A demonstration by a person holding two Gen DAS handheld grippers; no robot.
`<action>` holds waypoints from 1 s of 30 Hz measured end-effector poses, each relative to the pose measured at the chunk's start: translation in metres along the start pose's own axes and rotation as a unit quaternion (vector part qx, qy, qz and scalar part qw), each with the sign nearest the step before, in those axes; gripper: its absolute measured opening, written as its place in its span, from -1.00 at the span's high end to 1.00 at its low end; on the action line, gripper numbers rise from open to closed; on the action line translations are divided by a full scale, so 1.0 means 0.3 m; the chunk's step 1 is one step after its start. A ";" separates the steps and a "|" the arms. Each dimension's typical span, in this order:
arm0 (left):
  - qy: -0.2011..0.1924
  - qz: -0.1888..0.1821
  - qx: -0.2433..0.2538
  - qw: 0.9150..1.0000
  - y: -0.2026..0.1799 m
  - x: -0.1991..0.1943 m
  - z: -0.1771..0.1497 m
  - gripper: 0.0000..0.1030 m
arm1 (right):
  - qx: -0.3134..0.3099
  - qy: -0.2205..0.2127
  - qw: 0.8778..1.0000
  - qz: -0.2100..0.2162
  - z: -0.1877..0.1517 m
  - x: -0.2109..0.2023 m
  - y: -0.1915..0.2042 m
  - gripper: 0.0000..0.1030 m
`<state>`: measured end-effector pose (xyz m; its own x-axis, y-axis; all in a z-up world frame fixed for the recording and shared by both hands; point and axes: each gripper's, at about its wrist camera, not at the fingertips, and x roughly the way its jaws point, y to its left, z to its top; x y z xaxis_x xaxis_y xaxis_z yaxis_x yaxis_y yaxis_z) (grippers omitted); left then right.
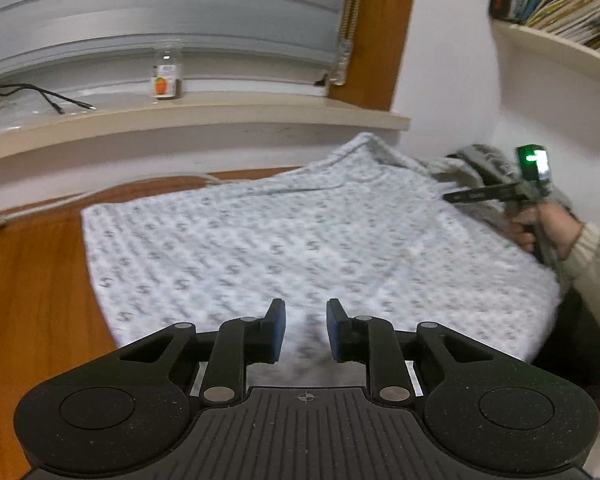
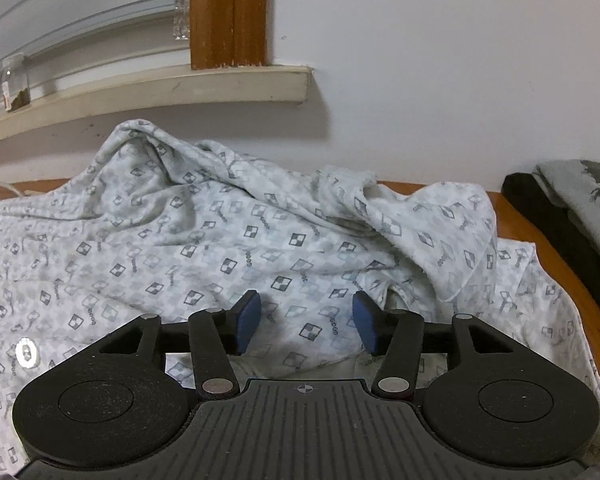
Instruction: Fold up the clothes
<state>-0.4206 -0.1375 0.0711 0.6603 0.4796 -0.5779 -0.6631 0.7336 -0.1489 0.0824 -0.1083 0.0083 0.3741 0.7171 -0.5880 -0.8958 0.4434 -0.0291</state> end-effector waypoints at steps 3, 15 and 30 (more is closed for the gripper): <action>0.011 -0.005 0.015 1.000 -0.046 0.002 -0.022 0.12 | 0.000 0.000 1.000 -0.001 0.000 0.002 0.002 -0.03; 0.052 0.015 0.070 0.996 -0.055 0.012 -0.081 0.62 | 0.002 0.000 1.000 0.000 -0.002 0.005 0.004 -0.12; 0.025 0.052 0.044 0.997 0.120 0.047 0.030 0.93 | 0.005 -0.001 1.000 0.005 0.002 0.005 0.005 -0.18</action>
<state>-0.4319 -0.0999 0.0648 0.5696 0.5318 -0.6267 -0.6918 0.7219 -0.0161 0.0819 -0.1063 0.0078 0.3653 0.7234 -0.5859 -0.8974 0.4410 -0.0150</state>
